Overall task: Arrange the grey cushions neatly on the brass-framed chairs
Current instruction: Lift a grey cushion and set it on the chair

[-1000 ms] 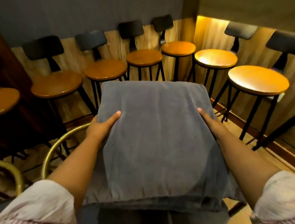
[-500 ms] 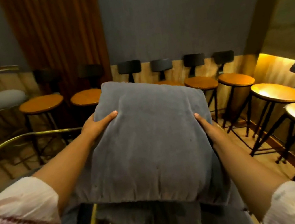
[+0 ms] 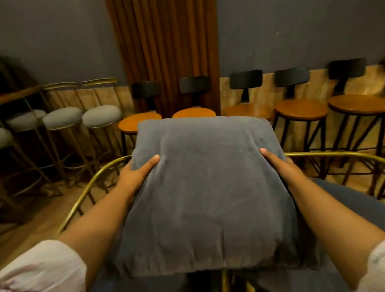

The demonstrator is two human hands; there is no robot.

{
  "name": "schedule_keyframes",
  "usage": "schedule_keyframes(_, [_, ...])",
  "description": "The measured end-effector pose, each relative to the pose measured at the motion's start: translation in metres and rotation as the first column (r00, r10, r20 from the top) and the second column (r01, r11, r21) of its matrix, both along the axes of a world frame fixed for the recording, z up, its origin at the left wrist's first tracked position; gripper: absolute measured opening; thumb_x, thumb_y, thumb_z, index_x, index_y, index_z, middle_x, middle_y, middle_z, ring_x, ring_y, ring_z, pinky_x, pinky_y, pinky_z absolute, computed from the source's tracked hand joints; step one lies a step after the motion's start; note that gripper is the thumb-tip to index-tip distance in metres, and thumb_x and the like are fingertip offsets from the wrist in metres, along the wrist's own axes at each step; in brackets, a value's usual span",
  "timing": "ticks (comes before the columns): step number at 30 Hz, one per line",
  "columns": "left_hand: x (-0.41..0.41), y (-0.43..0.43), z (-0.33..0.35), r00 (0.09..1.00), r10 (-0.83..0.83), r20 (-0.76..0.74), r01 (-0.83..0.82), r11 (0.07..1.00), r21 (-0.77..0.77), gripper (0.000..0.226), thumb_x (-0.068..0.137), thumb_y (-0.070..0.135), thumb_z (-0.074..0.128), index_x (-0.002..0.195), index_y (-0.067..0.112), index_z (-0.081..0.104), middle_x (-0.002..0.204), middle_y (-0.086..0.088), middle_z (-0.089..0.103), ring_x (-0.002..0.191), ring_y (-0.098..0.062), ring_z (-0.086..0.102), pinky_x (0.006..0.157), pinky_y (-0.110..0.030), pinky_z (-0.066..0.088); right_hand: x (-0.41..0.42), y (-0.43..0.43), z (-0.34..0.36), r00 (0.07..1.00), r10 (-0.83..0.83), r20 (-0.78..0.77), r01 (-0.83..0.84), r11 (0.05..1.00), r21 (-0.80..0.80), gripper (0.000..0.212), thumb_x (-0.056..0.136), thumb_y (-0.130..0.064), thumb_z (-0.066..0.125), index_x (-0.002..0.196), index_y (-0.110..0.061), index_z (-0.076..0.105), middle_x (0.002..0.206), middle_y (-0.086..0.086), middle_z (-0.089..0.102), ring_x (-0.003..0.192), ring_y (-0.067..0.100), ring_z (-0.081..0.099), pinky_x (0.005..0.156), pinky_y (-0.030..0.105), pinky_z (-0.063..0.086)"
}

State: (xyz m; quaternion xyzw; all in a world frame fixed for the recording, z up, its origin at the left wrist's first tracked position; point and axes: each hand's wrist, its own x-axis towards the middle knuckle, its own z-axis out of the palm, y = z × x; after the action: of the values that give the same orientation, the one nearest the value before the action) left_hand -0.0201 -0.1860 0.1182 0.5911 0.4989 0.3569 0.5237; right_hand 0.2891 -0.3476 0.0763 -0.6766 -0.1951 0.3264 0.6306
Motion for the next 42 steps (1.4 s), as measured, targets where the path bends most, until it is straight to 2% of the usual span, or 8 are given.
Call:
schedule_keyframes(6, [-0.076,0.079,-0.014,1.000,0.014,-0.019,-0.013,0.999,0.053,0.104,0.053,0.070,0.074,0.143,0.036,0.036,0.146,0.001,0.047,0.128,-0.029,0.050,0.104,-0.048,0.043,-0.067,0.088,-0.015,0.999,0.000,-0.036,0.000,1.000,0.022,0.105,0.059,-0.064,0.077,0.147,-0.026,0.034,0.147,0.003,0.045,0.129,0.033,0.049,0.104,0.049,0.043])
schedule_keyframes(11, [-0.097,0.136,-0.028,0.997,-0.004,-0.073,0.016,0.986,0.166,0.105,0.070,0.054,0.073,0.151,0.038,0.009,0.159,0.005,0.023,0.142,-0.024,0.032,0.115,-0.046,0.031,-0.088,0.141,-0.027,0.985,0.033,-0.171,-0.036,0.999,-0.011,0.092,0.049,-0.058,0.085,0.128,-0.019,0.059,0.121,0.005,0.067,0.111,0.030,0.062,0.097,0.048,0.050])
schedule_keyframes(15, [-0.088,0.195,-0.036,0.984,-0.007,-0.175,0.042,0.979,0.200,0.113,0.070,0.051,0.074,0.151,0.037,-0.003,0.161,0.003,0.015,0.145,-0.026,0.026,0.115,-0.046,0.026,-0.076,0.190,-0.032,0.984,0.060,-0.170,-0.060,0.998,0.010,0.106,0.030,-0.058,0.090,0.127,-0.023,0.061,0.121,0.005,0.069,0.108,0.028,0.065,0.096,0.048,0.051])
schedule_keyframes(19, [-0.059,0.257,-0.040,0.977,-0.064,-0.206,0.107,0.973,0.203,0.115,0.072,0.034,0.079,0.152,0.032,-0.003,0.161,0.002,0.015,0.144,-0.022,0.026,0.114,-0.038,0.025,-0.055,0.245,-0.034,0.981,0.078,-0.180,-0.077,0.997,0.008,0.084,0.056,-0.043,0.087,0.131,-0.021,0.056,0.123,0.002,0.064,0.113,0.026,0.058,0.098,0.046,0.046])
schedule_keyframes(24, [-0.017,0.337,-0.059,0.981,-0.055,-0.188,0.073,0.993,0.088,0.121,0.069,0.030,0.081,0.151,0.027,-0.008,0.160,-0.001,0.016,0.144,-0.025,0.026,0.115,-0.041,0.025,-0.026,0.320,-0.061,0.992,0.030,-0.120,-0.019,0.996,0.090,0.134,0.019,-0.060,0.090,0.139,-0.024,0.044,0.136,0.001,0.057,0.123,0.025,0.054,0.106,0.048,0.044])
schedule_keyframes(30, [0.025,0.409,-0.111,0.992,0.000,-0.127,-0.007,0.999,-0.052,0.114,0.074,0.040,0.075,0.151,0.030,-0.008,0.160,-0.001,0.014,0.145,-0.029,0.022,0.115,-0.047,0.024,-0.012,0.380,-0.110,0.997,-0.025,-0.071,0.034,0.990,0.139,0.119,0.038,-0.057,0.084,0.142,-0.024,0.036,0.131,-0.006,0.053,0.122,0.019,0.052,0.091,0.027,0.050])
schedule_keyframes(34, [0.036,0.435,-0.146,0.989,-0.040,-0.144,0.026,0.995,-0.095,0.119,0.069,0.042,0.078,0.150,0.034,-0.009,0.161,0.000,0.011,0.146,-0.031,0.018,0.114,-0.057,0.022,-0.003,0.399,-0.146,0.994,-0.082,-0.070,0.093,0.981,0.168,0.132,0.029,-0.065,0.086,0.143,-0.021,0.036,0.133,-0.002,0.055,0.113,0.013,0.057,0.074,0.014,0.054])
schedule_keyframes(42, [0.033,0.467,-0.212,0.994,-0.038,-0.098,0.032,0.997,-0.066,0.112,0.075,0.029,0.075,0.150,0.032,-0.008,0.161,-0.002,0.009,0.147,-0.029,0.016,0.118,-0.051,0.021,-0.012,0.428,-0.214,0.989,-0.103,-0.107,0.120,0.979,0.166,0.134,0.031,-0.065,0.087,0.145,-0.027,0.027,0.144,0.002,0.046,0.129,0.019,0.048,0.108,0.039,0.042])
